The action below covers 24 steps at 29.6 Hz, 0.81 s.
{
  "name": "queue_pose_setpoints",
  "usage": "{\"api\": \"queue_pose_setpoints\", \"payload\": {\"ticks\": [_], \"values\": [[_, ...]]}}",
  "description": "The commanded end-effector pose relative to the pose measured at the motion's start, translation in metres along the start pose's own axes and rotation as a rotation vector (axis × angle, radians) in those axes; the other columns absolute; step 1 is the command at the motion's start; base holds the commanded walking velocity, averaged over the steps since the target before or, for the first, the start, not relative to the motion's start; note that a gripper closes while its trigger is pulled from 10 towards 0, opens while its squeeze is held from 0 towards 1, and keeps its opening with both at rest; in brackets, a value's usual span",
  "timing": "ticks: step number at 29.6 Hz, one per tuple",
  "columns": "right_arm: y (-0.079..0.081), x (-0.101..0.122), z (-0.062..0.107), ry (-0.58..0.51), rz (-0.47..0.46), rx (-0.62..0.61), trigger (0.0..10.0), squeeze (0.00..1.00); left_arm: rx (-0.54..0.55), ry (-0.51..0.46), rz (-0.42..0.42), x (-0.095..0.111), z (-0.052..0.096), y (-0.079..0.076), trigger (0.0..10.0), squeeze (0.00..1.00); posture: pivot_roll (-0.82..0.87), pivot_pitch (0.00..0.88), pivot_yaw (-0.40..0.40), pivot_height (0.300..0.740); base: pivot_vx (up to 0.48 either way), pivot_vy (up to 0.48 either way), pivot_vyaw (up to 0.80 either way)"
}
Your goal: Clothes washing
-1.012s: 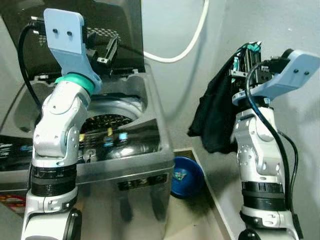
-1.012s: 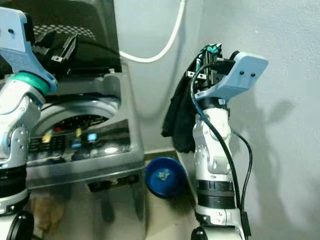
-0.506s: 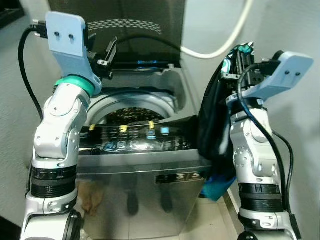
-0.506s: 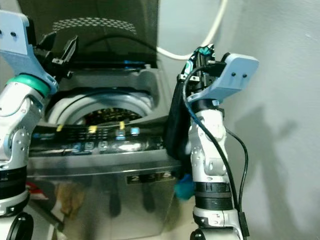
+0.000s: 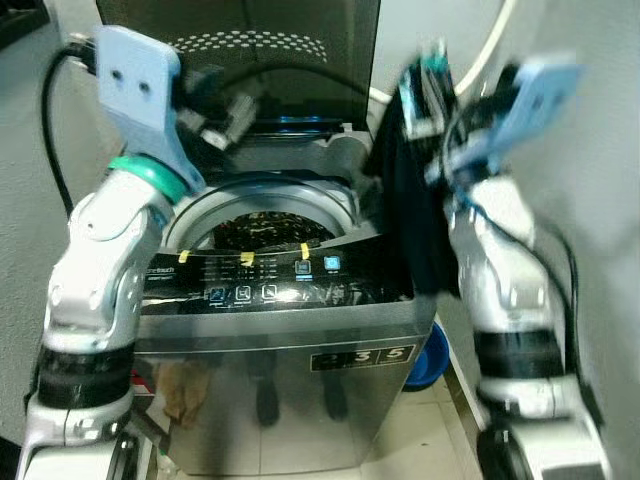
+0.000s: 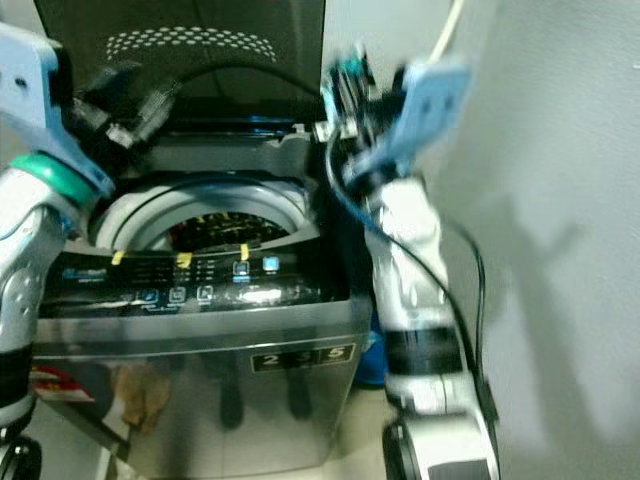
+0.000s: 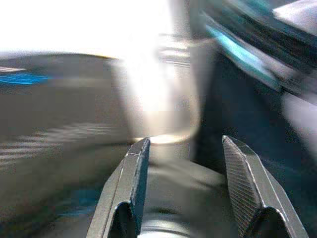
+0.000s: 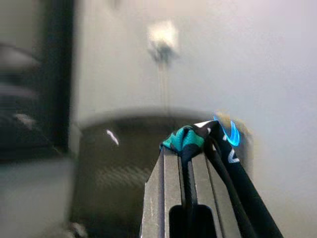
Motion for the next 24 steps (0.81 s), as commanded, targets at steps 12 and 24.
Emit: {"api": "queue_pose_setpoints", "payload": {"ticks": [12,24], "values": [[0.035,0.064,-0.042,-0.173,-0.228,0.311,10.0,0.0,-0.258,0.007,0.147,-0.024,-0.029,-0.05,10.0,0.0,0.06,0.0,0.04,0.74,0.0,0.0,0.0],[-0.015,-0.012,-0.032,0.083,-0.118,0.095,10.0,0.0,0.677,0.271,-0.428,-0.021,0.017,0.175,10.0,0.0,0.04,0.003,0.043,0.74,0.0,0.0,0.0]]}}
Point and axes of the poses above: a point about 5 cm out from each wrist's last joint towards the gripper, its own z axis pointing back from the gripper into the wrist, its own x axis along the axis of the wrist's last joint, y = z × x, the point moved 4 cm from there along -z, pointing out of the wrist towards the gripper, and after that the axes turned 5 degrees about -z, right-handed, at the moved point
